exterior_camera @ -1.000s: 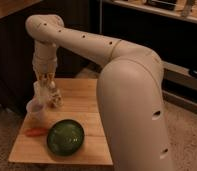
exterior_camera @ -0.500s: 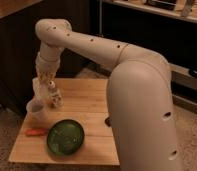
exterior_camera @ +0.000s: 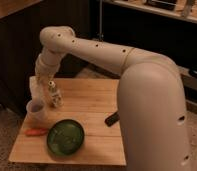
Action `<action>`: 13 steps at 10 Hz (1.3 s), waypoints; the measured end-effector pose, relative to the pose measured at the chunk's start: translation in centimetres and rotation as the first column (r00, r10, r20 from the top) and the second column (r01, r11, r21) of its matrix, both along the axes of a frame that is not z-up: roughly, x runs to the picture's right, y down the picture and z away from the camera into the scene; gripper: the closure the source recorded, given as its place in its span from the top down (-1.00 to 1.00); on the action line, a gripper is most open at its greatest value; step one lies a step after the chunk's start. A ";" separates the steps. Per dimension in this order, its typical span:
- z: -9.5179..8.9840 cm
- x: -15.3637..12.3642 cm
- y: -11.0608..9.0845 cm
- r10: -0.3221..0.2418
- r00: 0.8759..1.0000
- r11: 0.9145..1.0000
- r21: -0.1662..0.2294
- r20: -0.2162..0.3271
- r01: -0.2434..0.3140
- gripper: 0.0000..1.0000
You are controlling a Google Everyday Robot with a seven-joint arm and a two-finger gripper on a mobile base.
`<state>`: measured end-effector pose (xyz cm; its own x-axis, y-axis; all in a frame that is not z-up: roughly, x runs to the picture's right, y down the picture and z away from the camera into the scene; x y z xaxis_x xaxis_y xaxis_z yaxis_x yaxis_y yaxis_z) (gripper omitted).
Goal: Place the white sponge in the ceramic cup
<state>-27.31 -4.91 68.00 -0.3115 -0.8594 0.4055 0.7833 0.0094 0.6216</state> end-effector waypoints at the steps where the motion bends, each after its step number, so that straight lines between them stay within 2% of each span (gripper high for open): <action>1: 0.2 -0.2 0.0 0.014 1.000 1.000 0.009 0.001 -0.014 -0.62; 7: 1.6 -2.4 0.2 0.083 0.996 0.994 0.074 0.041 -0.086 -0.62; 13: 4.0 -3.0 0.8 0.153 0.985 0.984 0.077 0.080 -0.159 -0.62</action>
